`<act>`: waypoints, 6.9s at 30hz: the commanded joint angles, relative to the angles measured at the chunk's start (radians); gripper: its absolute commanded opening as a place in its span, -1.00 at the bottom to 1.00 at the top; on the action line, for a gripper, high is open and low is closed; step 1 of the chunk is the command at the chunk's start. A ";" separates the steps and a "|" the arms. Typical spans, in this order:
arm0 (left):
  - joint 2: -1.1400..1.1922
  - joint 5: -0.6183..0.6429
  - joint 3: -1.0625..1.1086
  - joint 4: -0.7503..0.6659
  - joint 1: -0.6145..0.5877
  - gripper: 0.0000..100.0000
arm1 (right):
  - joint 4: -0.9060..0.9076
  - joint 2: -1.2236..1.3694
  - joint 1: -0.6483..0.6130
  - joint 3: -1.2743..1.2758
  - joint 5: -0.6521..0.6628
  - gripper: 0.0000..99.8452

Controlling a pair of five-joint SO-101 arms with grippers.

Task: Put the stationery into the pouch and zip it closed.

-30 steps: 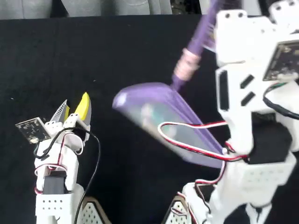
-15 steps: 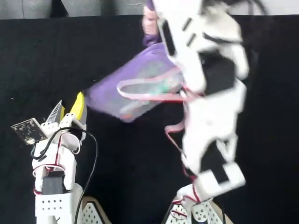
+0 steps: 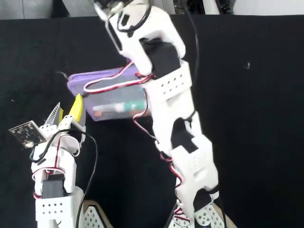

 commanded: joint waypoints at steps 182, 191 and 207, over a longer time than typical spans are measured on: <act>0.092 -0.471 -1.313 1.295 0.822 -0.55 | 0.413 -0.401 -0.028 -0.058 0.112 -0.98; 0.094 -0.479 -1.311 1.295 0.822 -0.55 | 0.443 -0.404 -0.028 -0.059 0.112 -0.98; 0.098 -0.482 -1.320 1.204 0.555 -0.55 | 0.471 -0.410 -0.021 -0.067 0.112 -0.98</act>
